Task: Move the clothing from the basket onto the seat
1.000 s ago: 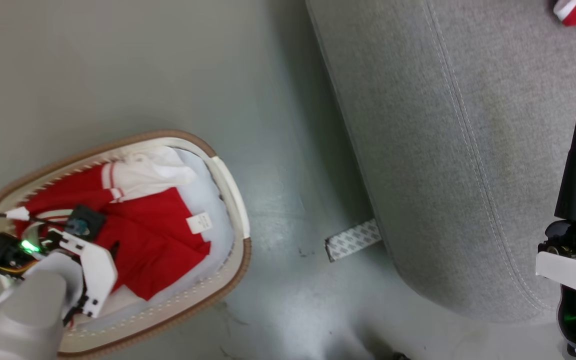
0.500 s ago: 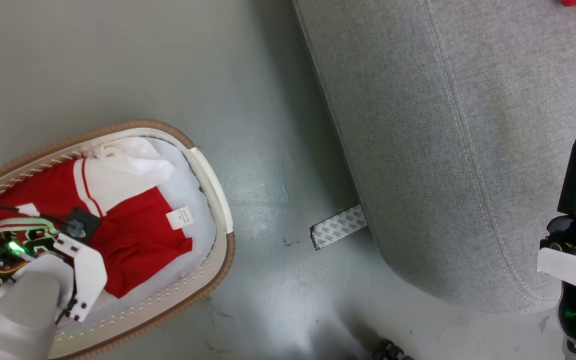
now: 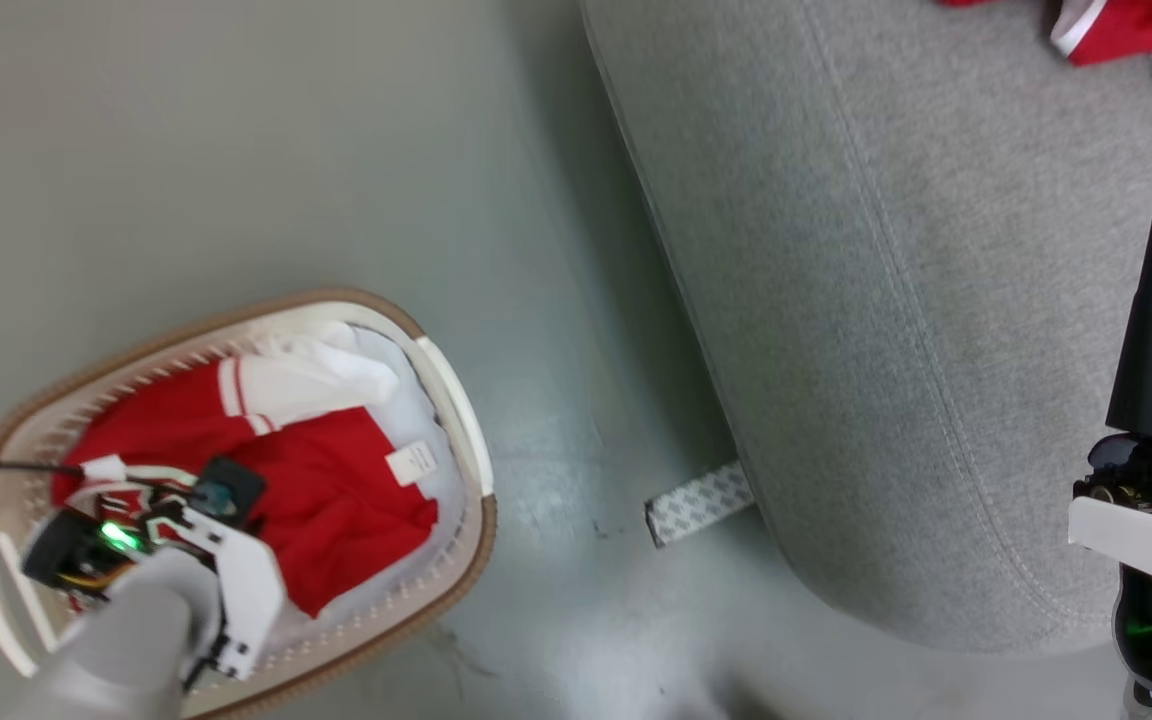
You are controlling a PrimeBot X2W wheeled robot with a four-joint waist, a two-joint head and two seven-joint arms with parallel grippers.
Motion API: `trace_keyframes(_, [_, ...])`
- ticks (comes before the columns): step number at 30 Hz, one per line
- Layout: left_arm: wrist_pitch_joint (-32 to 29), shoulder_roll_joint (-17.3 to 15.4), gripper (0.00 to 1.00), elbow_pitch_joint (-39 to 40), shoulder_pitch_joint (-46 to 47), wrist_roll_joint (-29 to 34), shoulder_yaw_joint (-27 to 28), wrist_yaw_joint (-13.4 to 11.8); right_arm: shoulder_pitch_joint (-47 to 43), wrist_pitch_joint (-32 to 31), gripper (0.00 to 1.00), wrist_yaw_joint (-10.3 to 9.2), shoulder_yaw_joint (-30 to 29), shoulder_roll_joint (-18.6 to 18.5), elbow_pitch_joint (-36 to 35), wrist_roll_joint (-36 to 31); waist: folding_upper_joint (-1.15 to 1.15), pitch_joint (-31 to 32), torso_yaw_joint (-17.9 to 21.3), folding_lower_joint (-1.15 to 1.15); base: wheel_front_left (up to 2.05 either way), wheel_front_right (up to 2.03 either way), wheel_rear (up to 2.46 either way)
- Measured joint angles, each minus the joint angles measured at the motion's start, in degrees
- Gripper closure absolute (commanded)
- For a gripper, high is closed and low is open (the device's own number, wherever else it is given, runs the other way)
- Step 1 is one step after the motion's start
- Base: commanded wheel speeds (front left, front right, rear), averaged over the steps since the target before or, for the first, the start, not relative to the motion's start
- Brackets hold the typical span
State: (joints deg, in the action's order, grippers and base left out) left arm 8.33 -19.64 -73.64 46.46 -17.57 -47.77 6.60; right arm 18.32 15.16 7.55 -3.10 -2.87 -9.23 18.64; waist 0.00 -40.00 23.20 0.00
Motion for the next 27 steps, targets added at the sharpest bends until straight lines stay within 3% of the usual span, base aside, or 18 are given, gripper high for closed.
trace_keyframes(7, [4.88,5.10,1.00,0.47,-2.24,-2.36,1.21,0.45,-1.75,0.00,0.00,0.00,-0.05,0.02,2.11,-3.50,0.00,7.23,-2.68,0.00,0.00,0.00,0.00])
trace_keyframes(16, [6.64,10.98,1.00,4.81,-4.96,-5.70,1.21,0.78,-5.49,0.01,0.00,0.00,-0.46,0.03,5.26,-8.66,0.00,18.72,-8.36,-0.01,0.00,0.00,0.00])
trace_keyframes(27, [6.73,11.73,1.00,21.06,-8.78,-9.32,1.32,0.93,-9.77,0.01,0.00,0.00,0.16,-0.05,8.13,-9.24,0.00,30.71,-16.96,-0.02,0.00,0.00,0.00])
